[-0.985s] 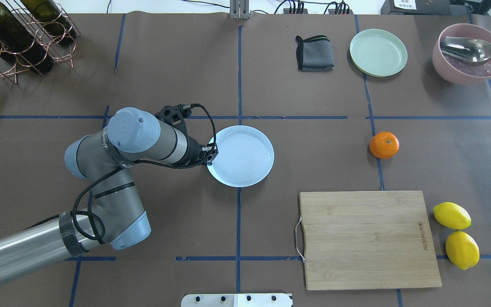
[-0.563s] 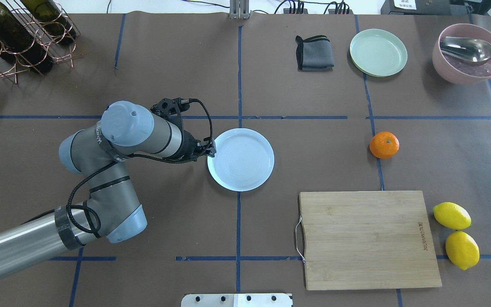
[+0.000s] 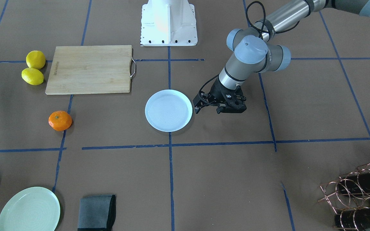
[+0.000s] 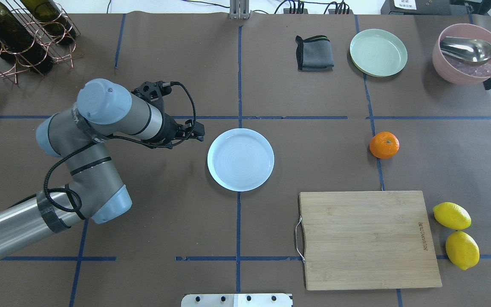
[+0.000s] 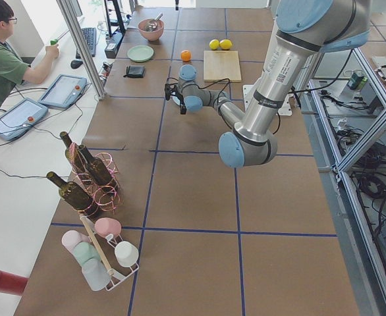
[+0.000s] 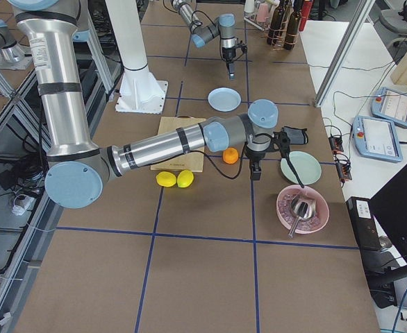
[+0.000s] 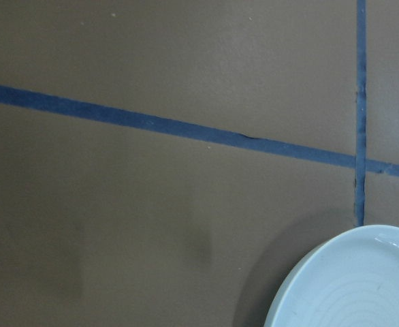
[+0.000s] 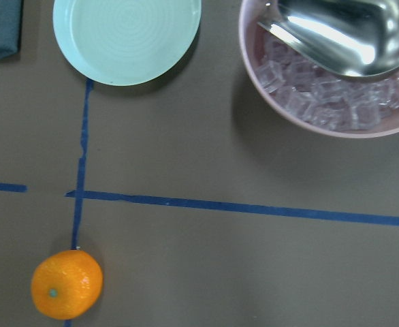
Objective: Pick orange to plate
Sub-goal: 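Release the plate and withdraw the left gripper while the right gripper reaches toward the orange, then lower the right gripper onto the orange and close on it, then lift the orange with the right gripper and carry it over the plate, then lower the orange onto the plate and open the right gripper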
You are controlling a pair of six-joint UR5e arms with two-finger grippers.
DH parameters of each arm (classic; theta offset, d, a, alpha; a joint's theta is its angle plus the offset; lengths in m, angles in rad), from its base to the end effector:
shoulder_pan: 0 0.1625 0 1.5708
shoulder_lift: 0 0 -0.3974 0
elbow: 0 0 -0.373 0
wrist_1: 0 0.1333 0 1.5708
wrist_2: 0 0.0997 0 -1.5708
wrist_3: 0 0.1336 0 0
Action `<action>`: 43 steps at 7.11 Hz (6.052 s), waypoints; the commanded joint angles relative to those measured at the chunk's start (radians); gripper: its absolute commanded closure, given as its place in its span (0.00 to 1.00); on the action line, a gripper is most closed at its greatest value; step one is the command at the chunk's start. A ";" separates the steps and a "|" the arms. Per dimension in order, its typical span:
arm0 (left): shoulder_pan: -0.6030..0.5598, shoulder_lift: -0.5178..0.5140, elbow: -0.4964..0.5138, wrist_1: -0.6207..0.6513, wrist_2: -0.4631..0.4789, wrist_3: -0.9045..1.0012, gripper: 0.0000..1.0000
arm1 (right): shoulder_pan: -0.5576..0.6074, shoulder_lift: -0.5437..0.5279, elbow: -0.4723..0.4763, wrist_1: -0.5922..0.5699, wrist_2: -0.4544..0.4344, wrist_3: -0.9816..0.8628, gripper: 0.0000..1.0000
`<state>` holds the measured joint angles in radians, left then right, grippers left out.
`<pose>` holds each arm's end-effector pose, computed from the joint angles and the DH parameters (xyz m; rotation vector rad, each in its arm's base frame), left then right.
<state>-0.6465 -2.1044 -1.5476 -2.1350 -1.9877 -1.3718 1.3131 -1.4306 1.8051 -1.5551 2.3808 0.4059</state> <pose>0.4970 -0.4743 0.2929 0.0915 1.1183 -0.1757 -0.0997 -0.5217 0.4668 0.0879 -0.8749 -0.0195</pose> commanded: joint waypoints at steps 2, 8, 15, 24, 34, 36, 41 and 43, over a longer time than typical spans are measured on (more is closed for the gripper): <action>-0.082 0.040 -0.125 0.181 -0.102 0.146 0.00 | -0.185 0.001 0.079 0.132 -0.116 0.308 0.00; -0.194 0.043 -0.264 0.506 -0.102 0.395 0.00 | -0.469 -0.016 0.005 0.360 -0.366 0.513 0.00; -0.194 0.046 -0.264 0.506 -0.099 0.396 0.00 | -0.525 0.049 -0.119 0.360 -0.405 0.513 0.00; -0.208 0.046 -0.266 0.506 -0.099 0.399 0.00 | -0.509 0.114 -0.057 0.319 -0.393 0.514 1.00; -0.383 0.208 -0.356 0.599 -0.092 0.806 0.00 | -0.807 0.663 -0.337 0.073 -0.594 0.723 1.00; -0.387 0.208 -0.356 0.599 -0.091 0.807 0.00 | -0.821 0.714 -0.400 0.075 -0.594 0.720 1.00; -0.389 0.224 -0.356 0.598 -0.091 0.810 0.00 | -0.784 0.748 -0.365 0.063 -0.582 0.711 0.00; -0.422 0.262 -0.368 0.598 -0.091 0.886 0.00 | -0.674 0.660 -0.240 0.043 -0.455 0.688 0.00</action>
<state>-1.0468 -1.8689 -1.9068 -1.5370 -2.0785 -0.5350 0.5739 -0.7105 1.4767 -1.4975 1.8514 1.1104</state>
